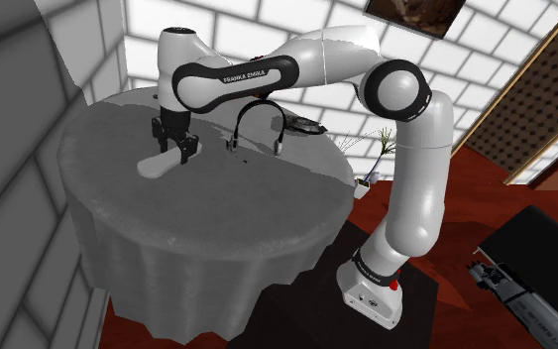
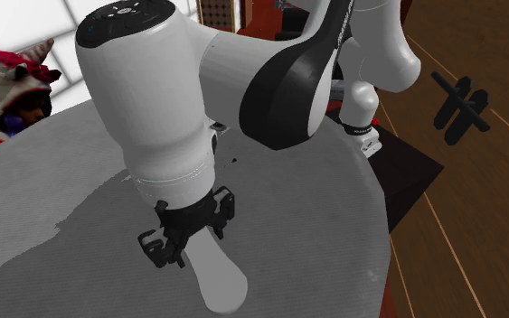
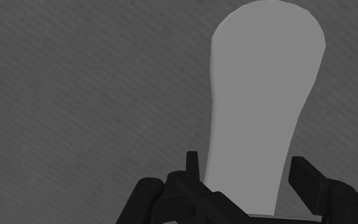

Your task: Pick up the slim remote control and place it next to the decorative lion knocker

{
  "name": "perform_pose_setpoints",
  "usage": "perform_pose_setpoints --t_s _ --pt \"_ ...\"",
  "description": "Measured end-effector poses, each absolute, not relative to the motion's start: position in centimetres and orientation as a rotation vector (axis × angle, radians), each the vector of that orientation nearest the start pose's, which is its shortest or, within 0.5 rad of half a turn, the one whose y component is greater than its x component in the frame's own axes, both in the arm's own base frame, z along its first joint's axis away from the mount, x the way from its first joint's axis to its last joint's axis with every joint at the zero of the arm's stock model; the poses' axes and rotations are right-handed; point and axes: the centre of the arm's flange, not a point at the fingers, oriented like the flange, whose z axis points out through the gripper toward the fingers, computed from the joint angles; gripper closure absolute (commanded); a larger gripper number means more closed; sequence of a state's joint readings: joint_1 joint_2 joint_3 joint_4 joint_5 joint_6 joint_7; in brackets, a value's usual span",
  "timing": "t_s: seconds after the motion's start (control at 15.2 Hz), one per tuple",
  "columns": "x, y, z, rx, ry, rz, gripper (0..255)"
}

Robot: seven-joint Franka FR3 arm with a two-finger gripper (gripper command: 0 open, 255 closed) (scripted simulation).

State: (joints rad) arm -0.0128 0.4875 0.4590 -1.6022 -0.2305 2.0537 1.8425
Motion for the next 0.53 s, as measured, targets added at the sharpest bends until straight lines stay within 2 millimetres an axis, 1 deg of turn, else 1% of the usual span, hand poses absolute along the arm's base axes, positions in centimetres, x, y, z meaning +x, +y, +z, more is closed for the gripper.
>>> perform_pose_setpoints --t_s 0.2,0.53 --pt "63.4 24.4 37.2 -2.449 1.938 -0.007 255" --pt "63.5 24.4 39.2 -2.449 1.938 -0.007 255"
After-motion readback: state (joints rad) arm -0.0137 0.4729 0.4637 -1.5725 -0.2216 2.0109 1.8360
